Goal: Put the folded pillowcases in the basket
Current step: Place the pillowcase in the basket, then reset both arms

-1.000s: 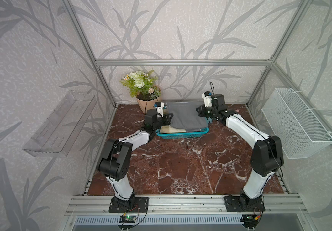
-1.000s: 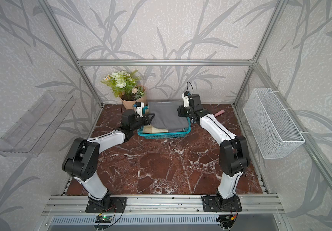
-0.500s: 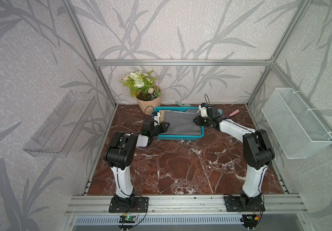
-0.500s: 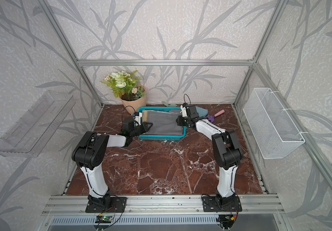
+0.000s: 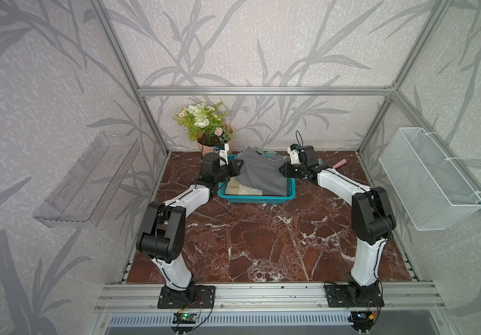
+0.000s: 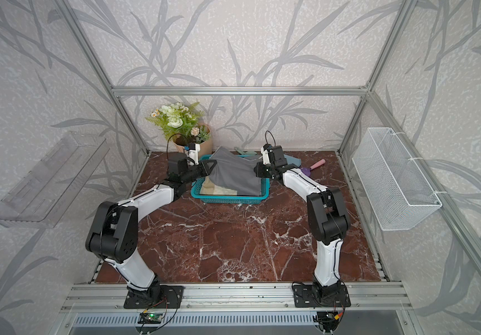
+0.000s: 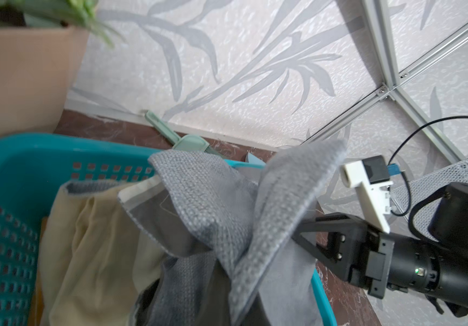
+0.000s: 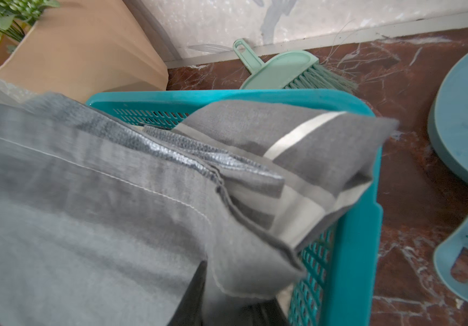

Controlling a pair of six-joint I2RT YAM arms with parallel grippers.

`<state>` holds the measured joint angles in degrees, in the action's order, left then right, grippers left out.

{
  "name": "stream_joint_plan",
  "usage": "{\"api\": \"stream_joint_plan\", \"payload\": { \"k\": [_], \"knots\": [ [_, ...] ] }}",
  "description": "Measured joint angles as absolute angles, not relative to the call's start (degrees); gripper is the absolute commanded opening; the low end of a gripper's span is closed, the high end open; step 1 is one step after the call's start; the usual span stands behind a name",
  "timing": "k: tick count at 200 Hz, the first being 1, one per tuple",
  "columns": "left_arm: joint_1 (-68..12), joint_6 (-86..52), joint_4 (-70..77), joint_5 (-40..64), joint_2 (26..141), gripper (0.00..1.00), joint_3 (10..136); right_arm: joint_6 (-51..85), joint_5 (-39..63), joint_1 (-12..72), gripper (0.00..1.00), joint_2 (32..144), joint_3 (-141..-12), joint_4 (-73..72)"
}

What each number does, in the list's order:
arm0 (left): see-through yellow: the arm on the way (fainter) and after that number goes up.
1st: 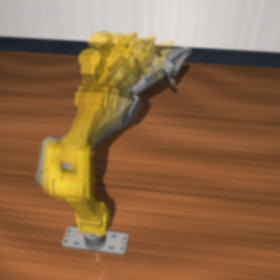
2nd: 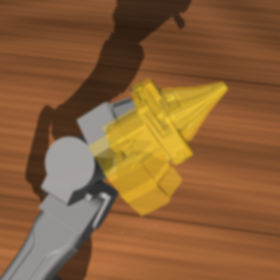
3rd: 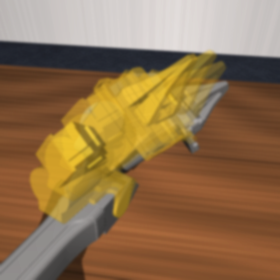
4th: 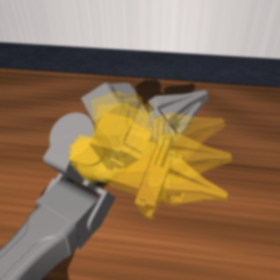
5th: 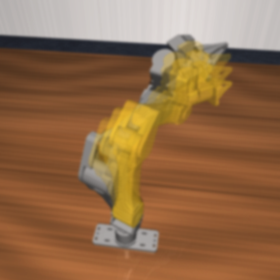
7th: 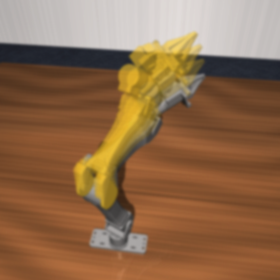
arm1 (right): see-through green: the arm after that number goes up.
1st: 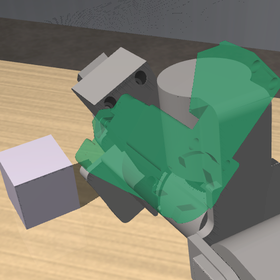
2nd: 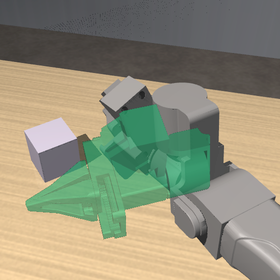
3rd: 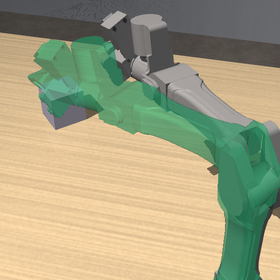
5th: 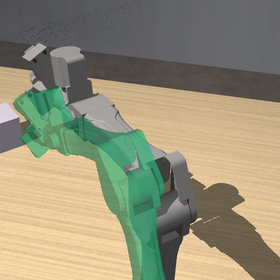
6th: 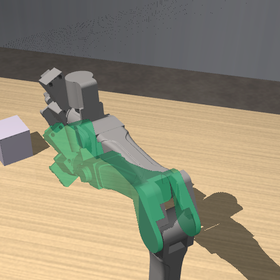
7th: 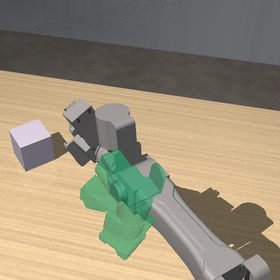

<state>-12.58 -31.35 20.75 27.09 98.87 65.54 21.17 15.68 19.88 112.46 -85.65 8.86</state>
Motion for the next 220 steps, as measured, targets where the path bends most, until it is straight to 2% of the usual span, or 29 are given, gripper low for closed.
{"api": "stream_joint_plan", "payload": {
  "k": [28, 34, 47, 56, 61, 66, 77, 93, 109, 115, 130, 135, 181, 220],
  "knots": [
    [-12.49, -28.77, 14.5, 22.98, 98.85, 0.0, 67.22, 21.04, 15.4, 21.17, 0.26, 112.57, -87.94, 11.18],
    [-12.45, -28.16, 13.02, 21.93, 98.87, 0.03, 67.22, 21.02, 15.35, 21.39, 0.27, 112.88, -88.66, 11.64],
    [-12.34, -26.96, 10.2, 19.73, 98.96, 0.19, 67.22, 21.06, 15.25, 21.63, 0.35, 113.82, -89.95, 11.94],
    [-12.25, -26.39, 8.8, 18.35, 99.13, 0.44, 67.22, 21.08, 15.05, 21.85, 0.45, 114.69, -90.45, 11.94],
    [-12.23, -25.87, 8.05, 17.58, 99.33, 0.52, 67.22, 21.04, 14.98, 21.91, 0.51, 115.22, -90.59, 12.01],
    [-12.21, -25.47, 7.53, 16.93, 99.57, 0.56, 67.22, 21.47, 14.9, 21.96, 0.57, 115.77, -90.59, 12.12],
    [-12.16, -25.43, 6.48, 15.29, 100.14, 0.62, 67.05, 21.28, 14.46, 21.98, 0.61, 116.84, -90.59, 12.71],
    [-11.94, -25.39, 5.91, 14.06, 100.51, 0.73, 65.98, 21.34, 13.87, 21.98, 0.86, 117.43, -90.56, 13.23],
    [-11.88, -25.93, 5.04, 13.15, 100.51, 0.9, 64.95, 20.78, 12.16, 22.35, 0.91, 116.55, -90.7, 13.45],
    [-11.88, -25.78, 5.21, 13.23, 100.51, 1.0, 64.84, 20.62, 11.62, 22.35, 0.92, 116.27, -90.59, 13.5],
    [-12.1, -25.54, 5.45, 12.73, 99.5, 1.0, 64.86, 19.94, 10.28, 22.2, 0.94, 114.74, -89.45, 13.43],
    [-12.14, -25.5, 5.32, 12.43, 98.98, 1.0, 64.77, 19.81, 9.96, 22.15, 1.0, 113.86, -88.71, 13.34],
    [-11.86, -22.48, 6.5, 6.81, 85.52, 1.0, 61.49, 17.17, 5.85, 22.13, 0.99, 97.58, -80.12, 10.83],
    [-11.88, -13.45, 14.7, -6.98, 71.46, 1.0, 51.79, 14.92, 2.42, 19.42, 0.99, 82.83, -71.85, 6.94]
  ]
}}
